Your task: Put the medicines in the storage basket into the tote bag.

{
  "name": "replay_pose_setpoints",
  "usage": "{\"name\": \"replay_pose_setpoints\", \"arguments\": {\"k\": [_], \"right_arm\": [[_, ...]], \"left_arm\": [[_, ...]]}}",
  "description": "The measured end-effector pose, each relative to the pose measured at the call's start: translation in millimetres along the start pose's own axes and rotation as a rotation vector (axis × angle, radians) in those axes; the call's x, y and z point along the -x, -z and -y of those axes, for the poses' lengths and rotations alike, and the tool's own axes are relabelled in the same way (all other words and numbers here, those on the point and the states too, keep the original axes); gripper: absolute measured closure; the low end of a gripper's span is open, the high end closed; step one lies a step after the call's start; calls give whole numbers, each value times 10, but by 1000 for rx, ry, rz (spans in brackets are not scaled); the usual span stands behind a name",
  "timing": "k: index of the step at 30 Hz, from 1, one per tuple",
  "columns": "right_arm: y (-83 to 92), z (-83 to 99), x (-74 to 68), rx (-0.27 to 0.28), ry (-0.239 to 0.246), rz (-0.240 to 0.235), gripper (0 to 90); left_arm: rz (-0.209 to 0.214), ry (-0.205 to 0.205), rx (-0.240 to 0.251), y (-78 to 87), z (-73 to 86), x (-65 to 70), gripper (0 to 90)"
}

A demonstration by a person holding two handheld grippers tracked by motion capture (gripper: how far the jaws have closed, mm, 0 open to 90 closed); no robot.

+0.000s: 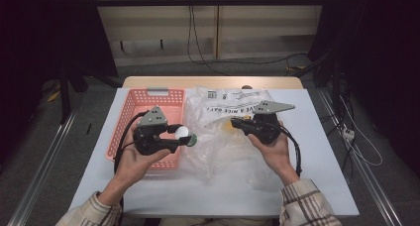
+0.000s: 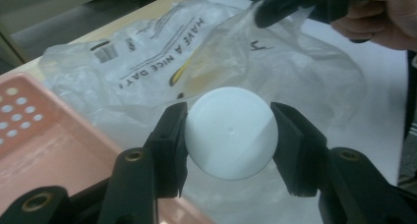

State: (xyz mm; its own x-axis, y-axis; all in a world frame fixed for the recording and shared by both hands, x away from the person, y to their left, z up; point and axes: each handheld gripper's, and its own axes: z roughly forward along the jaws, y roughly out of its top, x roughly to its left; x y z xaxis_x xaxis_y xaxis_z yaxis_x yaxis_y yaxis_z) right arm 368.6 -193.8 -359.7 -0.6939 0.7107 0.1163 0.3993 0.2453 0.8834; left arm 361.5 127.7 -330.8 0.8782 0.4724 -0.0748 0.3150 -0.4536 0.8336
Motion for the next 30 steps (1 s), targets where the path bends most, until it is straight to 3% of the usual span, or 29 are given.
{"name": "replay_pose_setpoints", "arguments": {"k": [3,9,12,15,19,23,30], "right_arm": [[7,-8,1,3,3,2,900],[4,-12,-3,2,1,1,900],[2,-15,-13,1,1,1,900],[2,-23,-26,1,4,-2,900],[0,-16,-17,-2,0,-3,900],[15,-16,-10,4,-9,-5,900],[12,9,-6,0,-19,-14,900]], "left_arm": [[58,-7,29,-24,-28,75,510],[86,-35,17,-142,-71,239,510],[122,-24,17,-267,-62,302,510],[116,-30,-7,-400,-83,371,510],[123,-39,-4,-555,-146,435,510],[106,-12,-44,-819,-105,456,510],[84,32,-83,-1158,-29,373,510]]}}
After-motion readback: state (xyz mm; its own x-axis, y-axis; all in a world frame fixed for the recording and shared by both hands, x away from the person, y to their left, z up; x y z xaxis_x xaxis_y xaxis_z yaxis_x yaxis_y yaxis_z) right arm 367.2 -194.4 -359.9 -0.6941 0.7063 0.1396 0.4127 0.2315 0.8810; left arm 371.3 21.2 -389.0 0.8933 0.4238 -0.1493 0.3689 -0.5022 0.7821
